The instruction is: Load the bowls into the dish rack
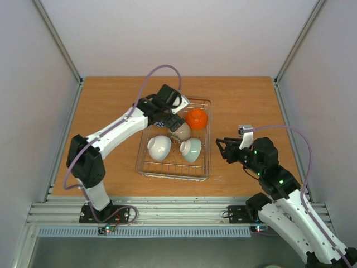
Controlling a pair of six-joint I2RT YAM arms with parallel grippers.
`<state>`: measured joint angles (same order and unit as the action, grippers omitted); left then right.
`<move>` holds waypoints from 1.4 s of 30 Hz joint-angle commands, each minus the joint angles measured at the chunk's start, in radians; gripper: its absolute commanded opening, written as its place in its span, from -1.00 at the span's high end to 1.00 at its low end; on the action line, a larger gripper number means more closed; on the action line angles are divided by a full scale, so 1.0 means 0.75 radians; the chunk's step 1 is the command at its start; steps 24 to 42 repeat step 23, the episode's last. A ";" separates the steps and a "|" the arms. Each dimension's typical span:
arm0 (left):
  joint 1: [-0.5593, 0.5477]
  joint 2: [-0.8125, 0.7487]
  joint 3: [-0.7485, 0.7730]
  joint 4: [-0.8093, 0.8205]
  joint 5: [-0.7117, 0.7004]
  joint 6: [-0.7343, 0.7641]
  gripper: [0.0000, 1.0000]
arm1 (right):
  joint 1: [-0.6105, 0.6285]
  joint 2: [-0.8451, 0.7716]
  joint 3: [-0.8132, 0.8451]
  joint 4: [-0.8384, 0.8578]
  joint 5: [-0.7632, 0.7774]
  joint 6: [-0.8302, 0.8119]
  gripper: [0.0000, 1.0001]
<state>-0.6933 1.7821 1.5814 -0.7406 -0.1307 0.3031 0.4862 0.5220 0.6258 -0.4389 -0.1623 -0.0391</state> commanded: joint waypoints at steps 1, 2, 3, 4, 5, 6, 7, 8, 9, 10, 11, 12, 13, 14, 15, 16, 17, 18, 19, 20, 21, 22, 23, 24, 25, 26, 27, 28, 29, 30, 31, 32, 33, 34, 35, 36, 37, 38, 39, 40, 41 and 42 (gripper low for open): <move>0.088 -0.152 -0.066 0.095 0.061 -0.054 -0.99 | 0.006 0.085 0.069 -0.060 0.051 -0.012 0.05; 0.110 -0.189 -0.084 0.105 0.069 -0.059 -0.99 | 0.006 0.122 0.084 -0.080 0.094 -0.004 0.01; 0.133 -0.225 -0.102 0.117 0.073 -0.062 -0.99 | 0.006 0.155 0.098 -0.104 0.136 0.003 -0.02; 0.155 -0.265 -0.121 0.127 0.074 -0.064 -0.99 | 0.006 0.186 0.112 -0.134 0.175 0.011 -0.05; 0.176 -0.299 -0.136 0.138 0.071 -0.065 -0.99 | 0.006 0.224 0.128 -0.162 0.205 0.015 -0.07; 0.201 -0.336 -0.149 0.145 0.067 -0.063 -0.99 | 0.006 0.259 0.144 -0.191 0.260 0.020 -0.09; 0.227 -0.367 -0.157 0.146 0.063 -0.064 -0.99 | 0.006 0.293 0.163 -0.224 0.298 0.026 -0.13; 0.256 -0.394 -0.163 0.144 0.063 -0.068 -0.99 | 0.006 0.325 0.183 -0.251 0.333 0.035 -0.15; 0.290 -0.419 -0.171 0.141 0.067 -0.072 -0.99 | 0.006 0.351 0.200 -0.281 0.362 0.042 -0.16; 0.324 -0.443 -0.180 0.138 0.074 -0.080 -0.99 | 0.006 0.371 0.215 -0.299 0.378 0.044 -0.16; 0.375 -0.467 -0.193 0.138 0.083 -0.089 -0.99 | 0.007 0.386 0.227 -0.308 0.386 0.044 -0.16; 0.413 -0.490 -0.209 0.140 0.097 -0.094 -0.99 | 0.006 0.397 0.238 -0.318 0.391 0.042 -0.16; 0.446 -0.512 -0.230 0.145 0.116 -0.097 -0.99 | 0.007 0.404 0.246 -0.327 0.401 0.043 -0.17; 0.482 -0.534 -0.257 0.151 0.124 -0.097 -0.99 | 0.006 0.409 0.252 -0.333 0.415 0.044 -0.17; 0.513 -0.557 -0.285 0.164 0.144 -0.098 -0.99 | 0.006 0.412 0.257 -0.340 0.430 0.044 -0.17; 0.549 -0.575 -0.311 0.172 0.163 -0.102 -0.99 | 0.006 0.417 0.262 -0.347 0.445 0.044 -0.17; 0.584 -0.593 -0.337 0.180 0.169 -0.106 -0.99 | 0.006 0.417 0.264 -0.353 0.458 0.043 -0.16; 0.617 -0.608 -0.362 0.186 0.209 -0.114 -0.99 | 0.006 0.415 0.265 -0.355 0.465 0.041 -0.15; 0.650 -0.626 -0.388 0.195 0.236 -0.122 -0.99 | 0.006 0.413 0.265 -0.356 0.470 0.038 -0.15; 0.682 -0.640 -0.412 0.204 0.263 -0.130 -0.99 | 0.006 0.414 0.266 -0.357 0.474 0.036 -0.14; 0.709 -0.655 -0.439 0.211 0.285 -0.139 -0.99 | 0.006 0.420 0.270 -0.362 0.485 0.035 -0.14; 0.736 -0.667 -0.459 0.217 0.307 -0.147 -0.99 | 0.006 0.429 0.277 -0.368 0.497 0.036 -0.14; 0.758 -0.682 -0.475 0.219 0.331 -0.155 -0.99 | 0.006 0.438 0.281 -0.373 0.515 0.036 -0.15; 0.758 -0.682 -0.475 0.219 0.331 -0.155 -0.99 | 0.006 0.438 0.281 -0.373 0.515 0.036 -0.15; 0.758 -0.682 -0.475 0.219 0.331 -0.155 -0.99 | 0.006 0.438 0.281 -0.373 0.515 0.036 -0.15; 0.758 -0.682 -0.475 0.219 0.331 -0.155 -0.99 | 0.006 0.438 0.281 -0.373 0.515 0.036 -0.15; 0.758 -0.682 -0.475 0.219 0.331 -0.155 -0.99 | 0.006 0.438 0.281 -0.373 0.515 0.036 -0.15; 0.758 -0.682 -0.475 0.219 0.331 -0.155 -0.99 | 0.006 0.438 0.281 -0.373 0.515 0.036 -0.15; 0.758 -0.682 -0.475 0.219 0.331 -0.155 -0.99 | 0.006 0.438 0.281 -0.373 0.515 0.036 -0.15; 0.758 -0.682 -0.475 0.219 0.331 -0.155 -0.99 | 0.006 0.438 0.281 -0.373 0.515 0.036 -0.15; 0.758 -0.682 -0.475 0.219 0.331 -0.155 -0.99 | 0.006 0.438 0.281 -0.373 0.515 0.036 -0.15; 0.758 -0.682 -0.475 0.219 0.331 -0.155 -0.99 | 0.006 0.438 0.281 -0.373 0.515 0.036 -0.15; 0.758 -0.682 -0.475 0.219 0.331 -0.155 -0.99 | 0.006 0.438 0.281 -0.373 0.515 0.036 -0.15; 0.758 -0.682 -0.475 0.219 0.331 -0.155 -0.99 | 0.006 0.438 0.281 -0.373 0.515 0.036 -0.15; 0.758 -0.682 -0.475 0.219 0.331 -0.155 -0.99 | 0.006 0.438 0.281 -0.373 0.515 0.036 -0.15; 0.758 -0.682 -0.475 0.219 0.331 -0.155 -0.99 | 0.006 0.438 0.281 -0.373 0.515 0.036 -0.15; 0.758 -0.682 -0.475 0.219 0.331 -0.155 -0.99 | 0.006 0.438 0.281 -0.373 0.515 0.036 -0.15; 0.758 -0.682 -0.475 0.219 0.331 -0.155 -0.99 | 0.006 0.438 0.281 -0.373 0.515 0.036 -0.15; 0.758 -0.682 -0.475 0.219 0.331 -0.155 -0.99 | 0.006 0.438 0.281 -0.373 0.515 0.036 -0.15; 0.758 -0.682 -0.475 0.219 0.331 -0.155 -0.99 | 0.006 0.438 0.281 -0.373 0.515 0.036 -0.15; 0.758 -0.682 -0.475 0.219 0.331 -0.155 -0.99 | 0.006 0.438 0.281 -0.373 0.515 0.036 -0.15; 0.758 -0.682 -0.475 0.219 0.331 -0.155 -0.99 | 0.006 0.438 0.281 -0.373 0.515 0.036 -0.15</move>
